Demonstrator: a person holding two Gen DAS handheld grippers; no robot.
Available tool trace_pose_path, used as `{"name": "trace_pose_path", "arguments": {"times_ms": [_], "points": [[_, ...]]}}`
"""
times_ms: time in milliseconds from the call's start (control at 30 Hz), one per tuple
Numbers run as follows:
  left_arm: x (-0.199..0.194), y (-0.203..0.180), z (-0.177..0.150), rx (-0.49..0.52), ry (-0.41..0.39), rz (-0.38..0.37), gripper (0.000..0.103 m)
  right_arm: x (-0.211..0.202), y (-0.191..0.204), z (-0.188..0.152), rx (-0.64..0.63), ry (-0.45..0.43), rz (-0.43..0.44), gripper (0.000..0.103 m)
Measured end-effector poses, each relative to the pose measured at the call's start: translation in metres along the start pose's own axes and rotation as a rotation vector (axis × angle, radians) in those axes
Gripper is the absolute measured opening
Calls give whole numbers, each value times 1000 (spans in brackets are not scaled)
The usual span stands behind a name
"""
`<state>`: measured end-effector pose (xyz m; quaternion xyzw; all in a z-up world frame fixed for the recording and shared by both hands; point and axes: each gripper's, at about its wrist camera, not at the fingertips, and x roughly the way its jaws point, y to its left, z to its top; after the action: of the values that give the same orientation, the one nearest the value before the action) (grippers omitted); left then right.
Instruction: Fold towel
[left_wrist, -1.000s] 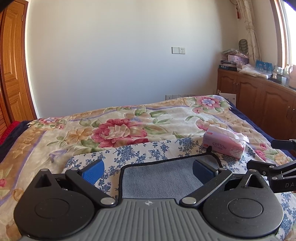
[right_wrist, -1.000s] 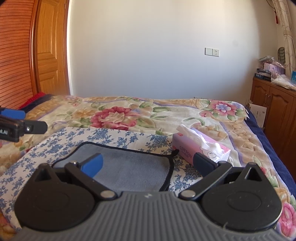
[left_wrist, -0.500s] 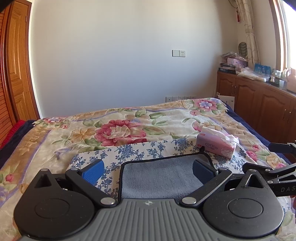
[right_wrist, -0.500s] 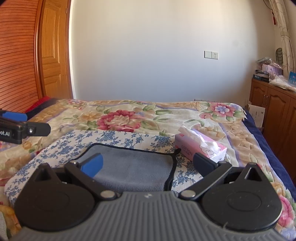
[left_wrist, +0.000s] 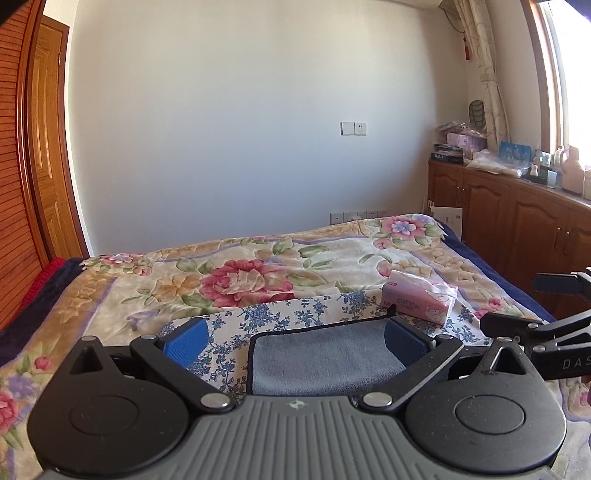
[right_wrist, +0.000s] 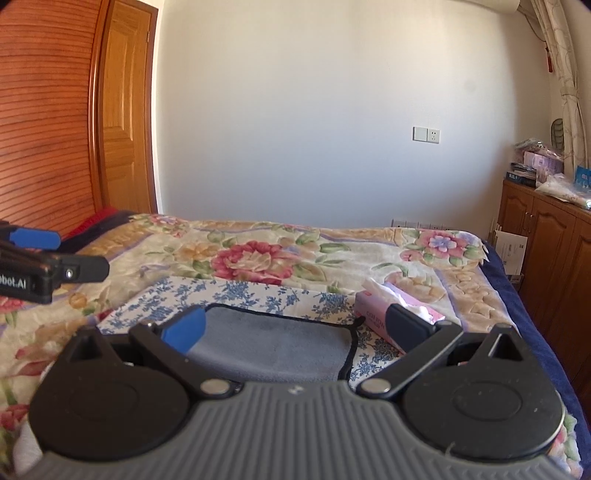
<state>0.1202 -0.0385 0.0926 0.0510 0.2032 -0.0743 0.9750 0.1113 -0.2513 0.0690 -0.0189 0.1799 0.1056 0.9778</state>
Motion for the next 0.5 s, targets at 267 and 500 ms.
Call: {"name": "trace_pose_path", "arguments": {"times_ms": [267,500], "points": [[-28,-5,-9,25,-7,1,103,-21,5,-1,11,-14,-6,103],[-42,-8,-24,21,-7,2,103,-33,7,-10,16,-6,-10,103]]}}
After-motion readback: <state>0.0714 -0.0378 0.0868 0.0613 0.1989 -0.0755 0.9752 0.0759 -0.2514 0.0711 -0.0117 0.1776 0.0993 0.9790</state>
